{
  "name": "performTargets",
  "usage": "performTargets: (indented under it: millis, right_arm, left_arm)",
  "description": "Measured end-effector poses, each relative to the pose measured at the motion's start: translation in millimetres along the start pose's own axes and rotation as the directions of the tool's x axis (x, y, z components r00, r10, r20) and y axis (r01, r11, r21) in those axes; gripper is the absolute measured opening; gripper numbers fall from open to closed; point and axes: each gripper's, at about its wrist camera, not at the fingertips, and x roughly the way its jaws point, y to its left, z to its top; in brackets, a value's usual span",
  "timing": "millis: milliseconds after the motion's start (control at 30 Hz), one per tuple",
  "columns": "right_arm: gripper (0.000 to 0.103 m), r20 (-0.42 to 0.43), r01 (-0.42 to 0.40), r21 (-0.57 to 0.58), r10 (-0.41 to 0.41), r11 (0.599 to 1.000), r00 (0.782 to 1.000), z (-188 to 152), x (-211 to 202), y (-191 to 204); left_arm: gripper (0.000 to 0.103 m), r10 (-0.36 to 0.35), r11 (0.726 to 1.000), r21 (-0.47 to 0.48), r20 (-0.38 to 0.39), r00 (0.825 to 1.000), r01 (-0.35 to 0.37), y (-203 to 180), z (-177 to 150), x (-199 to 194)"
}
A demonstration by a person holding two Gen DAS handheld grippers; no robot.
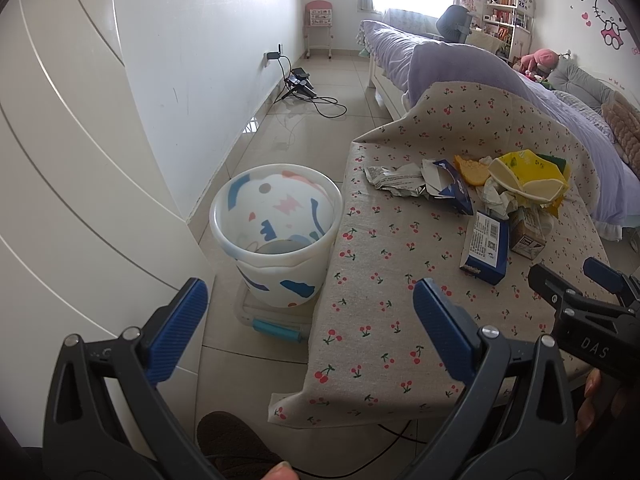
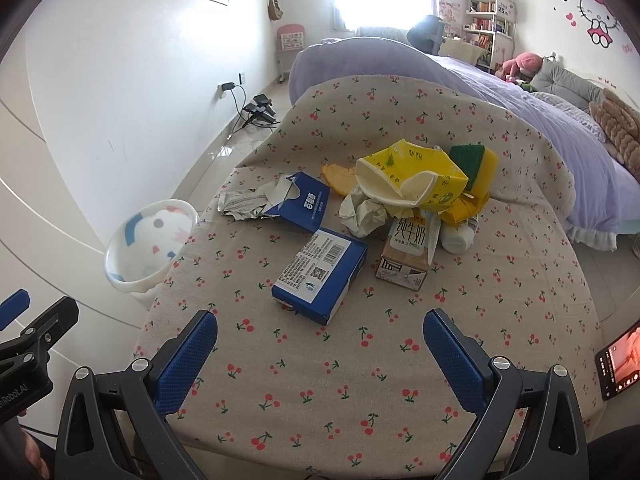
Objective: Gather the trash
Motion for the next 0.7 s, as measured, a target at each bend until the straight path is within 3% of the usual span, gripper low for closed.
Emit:
performTargets:
  millis: [700]
  right_arm:
    - [0.103,-0.007,0.013,0.034,-0.012,0.999,1.0,3,1,-10]
  left_arm:
    - [0.102,-0.008,1.0,0.015,-0.006,1.0,0.008,-3,1,2]
